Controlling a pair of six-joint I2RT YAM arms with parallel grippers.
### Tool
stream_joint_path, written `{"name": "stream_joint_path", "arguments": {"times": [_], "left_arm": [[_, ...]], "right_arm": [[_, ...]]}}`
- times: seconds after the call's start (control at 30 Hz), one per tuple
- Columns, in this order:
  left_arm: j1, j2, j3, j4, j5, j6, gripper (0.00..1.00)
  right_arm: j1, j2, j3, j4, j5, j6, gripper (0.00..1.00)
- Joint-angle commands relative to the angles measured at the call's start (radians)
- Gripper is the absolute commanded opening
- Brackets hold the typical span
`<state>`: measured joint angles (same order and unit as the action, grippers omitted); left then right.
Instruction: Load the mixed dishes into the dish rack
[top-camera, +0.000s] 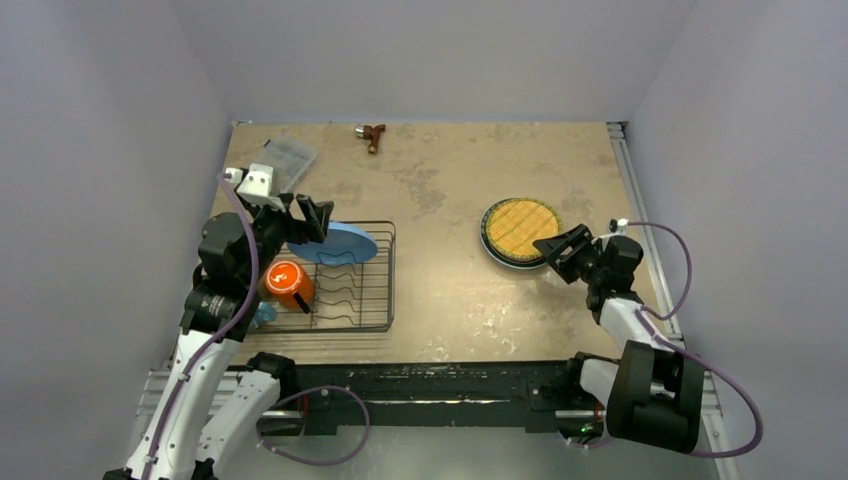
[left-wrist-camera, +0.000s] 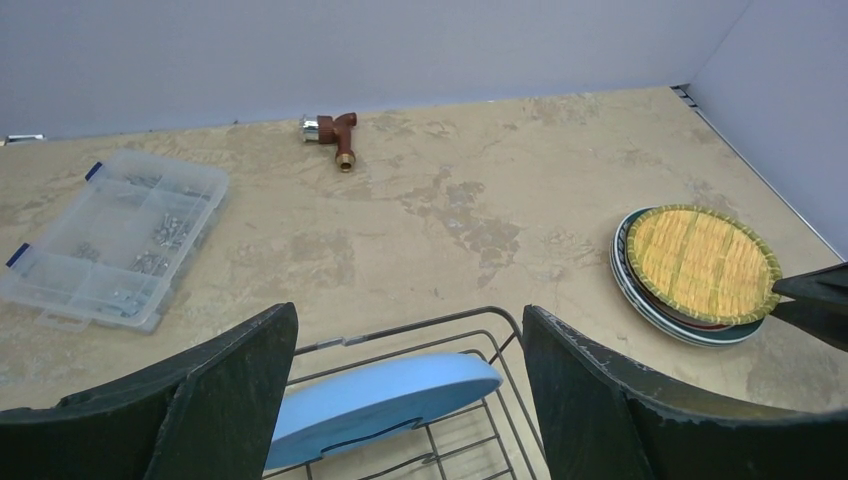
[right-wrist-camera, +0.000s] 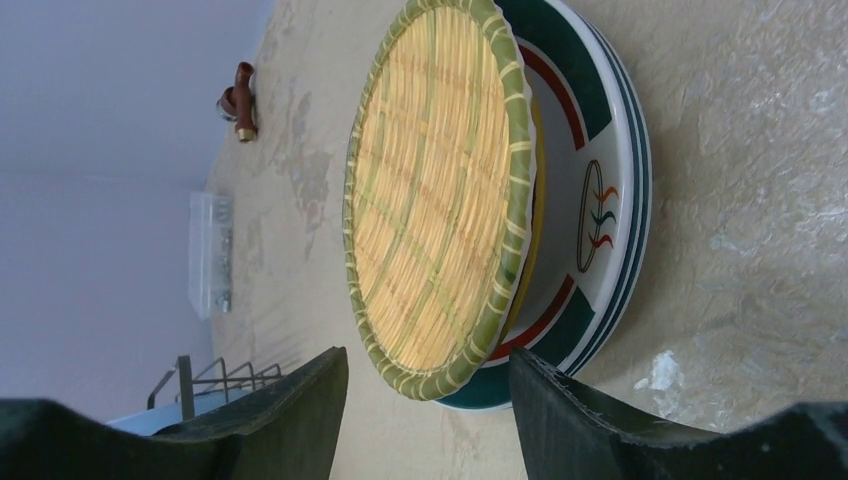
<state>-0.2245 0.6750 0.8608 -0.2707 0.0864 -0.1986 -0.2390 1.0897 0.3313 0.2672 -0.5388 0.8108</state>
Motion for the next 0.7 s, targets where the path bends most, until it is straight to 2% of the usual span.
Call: {"name": "stream_joint_path", "arguments": {"times": [0.0, 0.27, 0.37, 0.67], "left_arm": [[0.004, 0.004, 0.041, 0.030, 0.020, 0.001, 0.82], [0.004, 0.003, 0.045, 0.023, 0.009, 0.002, 0.83], [0.004, 0.005, 0.047, 0.021, 0.008, 0.001, 0.83], [0.004, 0.003, 0.047, 0.017, -0.004, 0.001, 0.83]], "right_arm": [[-0.005, 0.025, -0.027, 0.131, -0.066, 0.083, 0.59], [-0.005, 0.077, -0.067, 0.232, -0.096, 0.175, 0.52], [-0.005, 0.088, -0.075, 0.259, -0.106, 0.208, 0.46], [-0.005, 0.120, -0.075, 0.249, -0.095, 0.248, 0.44]]}}
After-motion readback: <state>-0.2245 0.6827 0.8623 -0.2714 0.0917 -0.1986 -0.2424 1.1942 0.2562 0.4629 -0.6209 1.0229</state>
